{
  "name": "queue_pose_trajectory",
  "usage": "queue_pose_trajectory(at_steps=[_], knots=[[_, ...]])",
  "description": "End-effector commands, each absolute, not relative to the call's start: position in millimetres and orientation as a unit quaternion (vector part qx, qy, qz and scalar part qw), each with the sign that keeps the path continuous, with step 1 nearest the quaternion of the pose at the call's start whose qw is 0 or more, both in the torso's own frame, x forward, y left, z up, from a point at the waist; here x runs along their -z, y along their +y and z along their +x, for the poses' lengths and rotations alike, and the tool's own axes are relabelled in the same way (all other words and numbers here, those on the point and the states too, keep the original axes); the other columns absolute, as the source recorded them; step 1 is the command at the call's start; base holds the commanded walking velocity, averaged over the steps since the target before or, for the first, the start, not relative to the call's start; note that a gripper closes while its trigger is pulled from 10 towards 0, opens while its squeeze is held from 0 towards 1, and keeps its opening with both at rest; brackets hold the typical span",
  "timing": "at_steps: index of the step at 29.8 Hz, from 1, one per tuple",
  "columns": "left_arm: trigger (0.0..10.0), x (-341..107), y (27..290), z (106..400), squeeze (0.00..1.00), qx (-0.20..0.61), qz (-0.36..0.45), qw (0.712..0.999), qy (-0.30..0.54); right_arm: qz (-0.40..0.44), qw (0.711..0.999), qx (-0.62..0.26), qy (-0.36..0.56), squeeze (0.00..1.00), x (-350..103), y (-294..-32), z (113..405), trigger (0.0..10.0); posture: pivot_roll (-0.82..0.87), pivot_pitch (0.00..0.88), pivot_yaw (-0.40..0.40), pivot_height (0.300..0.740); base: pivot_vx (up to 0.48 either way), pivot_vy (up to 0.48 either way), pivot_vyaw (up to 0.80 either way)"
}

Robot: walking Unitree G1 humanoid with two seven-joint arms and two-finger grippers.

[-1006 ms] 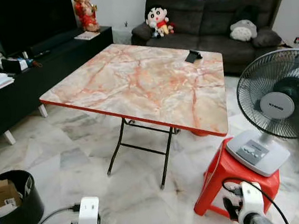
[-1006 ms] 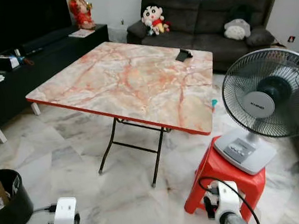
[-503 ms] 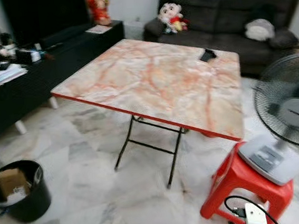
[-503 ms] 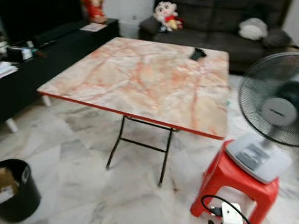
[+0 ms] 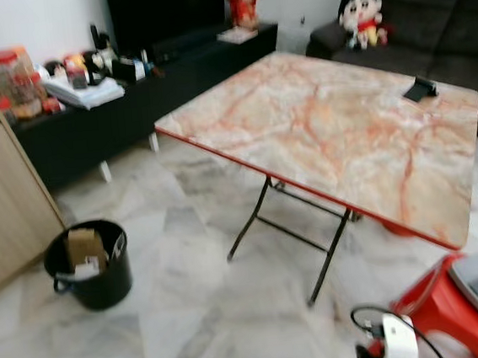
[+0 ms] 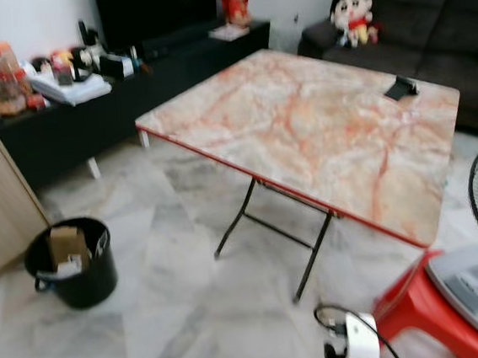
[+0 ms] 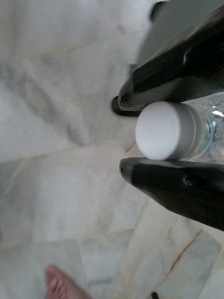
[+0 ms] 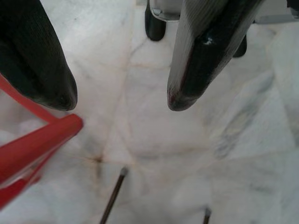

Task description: Picking trash to rubbish bin

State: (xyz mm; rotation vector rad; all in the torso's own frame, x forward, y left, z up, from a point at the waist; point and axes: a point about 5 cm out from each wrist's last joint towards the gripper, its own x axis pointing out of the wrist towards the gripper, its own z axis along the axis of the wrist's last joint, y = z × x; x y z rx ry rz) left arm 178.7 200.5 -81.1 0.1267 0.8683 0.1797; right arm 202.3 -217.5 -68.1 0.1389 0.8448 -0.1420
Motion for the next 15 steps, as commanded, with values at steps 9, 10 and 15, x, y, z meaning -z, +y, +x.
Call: queue_pose_trajectory(at_steps=[9,10,15], knots=[[10.0,76.3,200.3,182.9,0.00,-0.093,0.080,0.916,0.382,0.073,0.909,0.068,0.404,0.00,68.2,-217.4,201.5,10.0,0.00,0.033,-0.085,0.740,0.000,0.000,0.67],[10.0,75.9,200.1,183.2,0.00,-0.093,0.081,0.917,0.379,0.074,0.909,0.068,0.405,0.00,68.2,-217.3,201.4,10.0,0.00,0.033,-0.085,0.740,0.000,0.000,0.51],[10.0,75.3,202.4,181.5,0.00,-0.102,0.084,0.920,0.370,0.075,0.908,0.066,0.407,0.00,70.0,-214.8,199.0,10.0,0.00,0.030,-0.079,0.740,0.000,0.000,0.52]])
